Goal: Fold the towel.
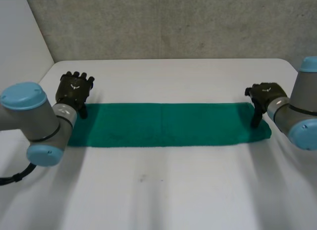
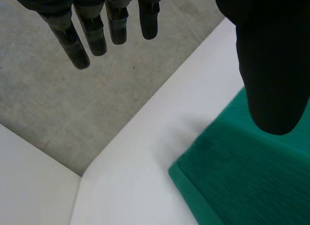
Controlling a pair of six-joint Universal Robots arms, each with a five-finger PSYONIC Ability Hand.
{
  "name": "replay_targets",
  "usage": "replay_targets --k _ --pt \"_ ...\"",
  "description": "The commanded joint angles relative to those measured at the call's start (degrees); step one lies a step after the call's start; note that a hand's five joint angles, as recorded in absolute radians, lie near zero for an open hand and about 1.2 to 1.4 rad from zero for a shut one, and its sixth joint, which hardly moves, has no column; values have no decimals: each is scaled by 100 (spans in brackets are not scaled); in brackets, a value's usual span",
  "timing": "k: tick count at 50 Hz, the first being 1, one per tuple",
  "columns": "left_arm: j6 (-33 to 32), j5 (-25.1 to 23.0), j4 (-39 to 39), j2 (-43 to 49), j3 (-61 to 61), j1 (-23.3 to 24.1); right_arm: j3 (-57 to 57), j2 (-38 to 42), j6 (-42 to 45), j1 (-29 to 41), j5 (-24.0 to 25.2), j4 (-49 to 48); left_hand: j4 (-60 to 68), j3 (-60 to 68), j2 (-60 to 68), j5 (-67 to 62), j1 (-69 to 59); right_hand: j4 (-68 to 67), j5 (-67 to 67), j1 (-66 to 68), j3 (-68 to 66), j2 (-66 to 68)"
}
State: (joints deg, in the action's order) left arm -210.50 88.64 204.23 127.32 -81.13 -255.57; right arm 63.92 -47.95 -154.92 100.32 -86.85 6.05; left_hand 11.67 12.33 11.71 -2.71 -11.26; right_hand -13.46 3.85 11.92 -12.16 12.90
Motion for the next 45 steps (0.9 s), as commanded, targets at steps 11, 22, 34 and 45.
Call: replay_targets --k 11,22,34,45 --pt "27 -31 11 -559 -1098 -11 1088 84 58 -504 371 -745 -167 -233 -171 271 126 -6644 6606 6798 -6774 6701" --pt "27 -14 11 -805 -1221 -11 1000 -373 1480 -1339 -605 -1071 -167 -233 -171 271 126 -6654 6615 6808 -6784 6710" --pt "35 -14 11 -1042 -1537 -2 473 -689 2520 -665 -421 -1211 -167 -233 -171 271 126 -6654 6615 6808 -6784 6710" --pt "35 -5 -15 -1174 -1590 -2 -107 -558 2432 1664 1002 -1229 -167 -233 -171 271 126 -6654 6615 6808 -6784 6710"
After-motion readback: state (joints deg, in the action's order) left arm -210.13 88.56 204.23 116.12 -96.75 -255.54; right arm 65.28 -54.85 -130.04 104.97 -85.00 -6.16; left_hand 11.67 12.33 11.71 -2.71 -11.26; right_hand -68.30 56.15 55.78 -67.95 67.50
